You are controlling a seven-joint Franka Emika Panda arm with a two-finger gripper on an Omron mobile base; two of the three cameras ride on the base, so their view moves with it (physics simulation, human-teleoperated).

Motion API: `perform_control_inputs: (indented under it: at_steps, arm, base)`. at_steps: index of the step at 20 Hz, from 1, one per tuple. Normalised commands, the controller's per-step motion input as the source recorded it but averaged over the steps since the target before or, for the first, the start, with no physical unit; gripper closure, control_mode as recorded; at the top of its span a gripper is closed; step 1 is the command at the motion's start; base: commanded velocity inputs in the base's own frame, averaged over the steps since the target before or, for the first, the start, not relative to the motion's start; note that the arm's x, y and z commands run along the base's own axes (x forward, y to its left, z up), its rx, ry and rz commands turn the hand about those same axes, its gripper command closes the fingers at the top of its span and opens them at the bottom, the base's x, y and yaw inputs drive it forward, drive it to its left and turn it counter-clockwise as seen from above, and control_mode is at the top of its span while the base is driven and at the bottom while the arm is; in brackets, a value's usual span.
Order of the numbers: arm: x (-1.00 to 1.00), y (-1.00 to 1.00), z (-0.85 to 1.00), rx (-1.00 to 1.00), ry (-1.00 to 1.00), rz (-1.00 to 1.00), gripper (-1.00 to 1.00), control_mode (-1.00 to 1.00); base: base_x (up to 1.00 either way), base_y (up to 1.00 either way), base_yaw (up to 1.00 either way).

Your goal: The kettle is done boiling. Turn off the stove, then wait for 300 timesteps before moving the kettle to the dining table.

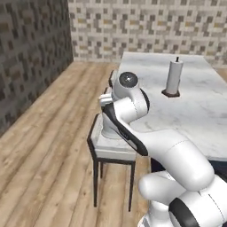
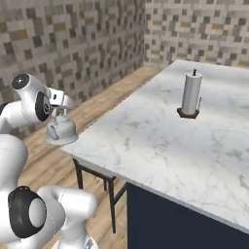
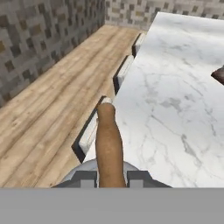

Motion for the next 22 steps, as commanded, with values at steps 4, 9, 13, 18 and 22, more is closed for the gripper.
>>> perform_control_inputs:
  at_steps: [4,9,13,18,22]
  arm:
    - [0.0,0.0,0.0,0.0,0.0,0.0,1.0,1.0]
    - [0.0,0.0,0.0,0.0,0.0,0.0,1.0,1.0]
    - [0.0,0.0,0.0,0.0,0.0,0.0,1.0,1.0]
    - [0.0,0.0,0.0,0.0,0.0,0.0,1.0,1.0]
    - [0.0,0.0,0.0,0.0,0.0,0.0,1.0,1.0]
  base:
    - [0.37,0.65,-0.49]
    - [0.38,0.63,-0.48]
    - [0.33,0.5,-0.48]
    - [0.3,0.42,-0.48]
    - [0.29,0.28,-0.44]
